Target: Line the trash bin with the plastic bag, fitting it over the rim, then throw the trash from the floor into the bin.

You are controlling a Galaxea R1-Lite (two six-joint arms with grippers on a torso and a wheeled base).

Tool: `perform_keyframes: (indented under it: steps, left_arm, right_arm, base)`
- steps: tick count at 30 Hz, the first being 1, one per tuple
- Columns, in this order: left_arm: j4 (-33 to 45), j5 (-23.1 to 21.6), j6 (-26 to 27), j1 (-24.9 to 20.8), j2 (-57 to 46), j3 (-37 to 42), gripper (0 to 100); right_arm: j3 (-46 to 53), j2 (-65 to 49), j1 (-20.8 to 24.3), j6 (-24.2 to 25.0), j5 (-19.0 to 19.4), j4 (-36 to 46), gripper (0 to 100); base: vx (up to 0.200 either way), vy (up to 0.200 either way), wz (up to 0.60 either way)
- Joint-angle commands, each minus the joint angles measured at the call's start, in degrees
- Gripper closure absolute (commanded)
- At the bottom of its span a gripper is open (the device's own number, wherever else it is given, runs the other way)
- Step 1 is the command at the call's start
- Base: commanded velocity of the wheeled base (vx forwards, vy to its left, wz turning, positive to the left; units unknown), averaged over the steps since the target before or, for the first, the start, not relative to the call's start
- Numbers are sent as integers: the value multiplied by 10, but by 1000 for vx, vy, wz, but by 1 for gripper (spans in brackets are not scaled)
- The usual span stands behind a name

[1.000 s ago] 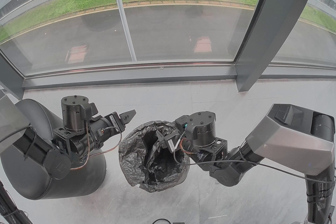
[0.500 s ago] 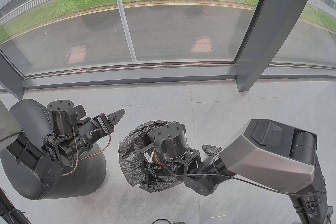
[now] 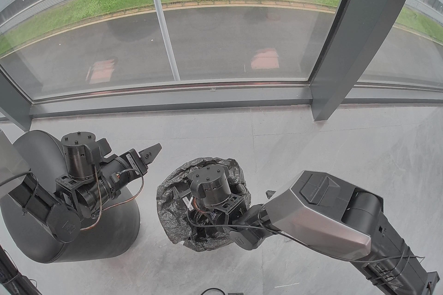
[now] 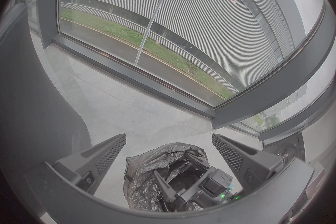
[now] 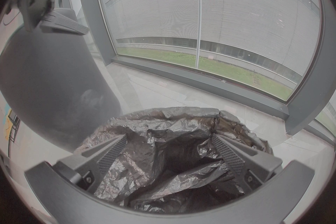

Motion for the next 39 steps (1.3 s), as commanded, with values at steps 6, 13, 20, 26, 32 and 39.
perform_keyframes:
  steps: [6, 13, 20, 26, 32, 39]
  left_arm:
    - [-4, 0, 0, 1, 11, 1, 0]
    - [-4, 0, -1, 0, 15, 1, 0]
    - [-4, 0, -1, 0, 15, 1, 0]
    - [-4, 0, -1, 1, 19, 1, 0]
    - [-4, 0, -2, 1, 18, 1, 0]
    - [-4, 0, -2, 0, 23, 1, 0]
  right_arm:
    - [-105, 82, -23, 0, -14, 33, 0]
    - [-98, 83, -19, 0, -14, 33, 0]
    - [4, 23, -11, 2, -18, 27, 0]
    - [125, -54, 7, 1, -20, 22, 0]
    - [161, -39, 6, 0, -19, -10, 0]
    - [185, -29, 6, -3, -16, -25, 0]
  base:
    - [0, 0, 0]
    - [0, 0, 0]
    - [0, 0, 0]
    - [0, 0, 0]
    - [0, 0, 0]
    - [0, 0, 0]
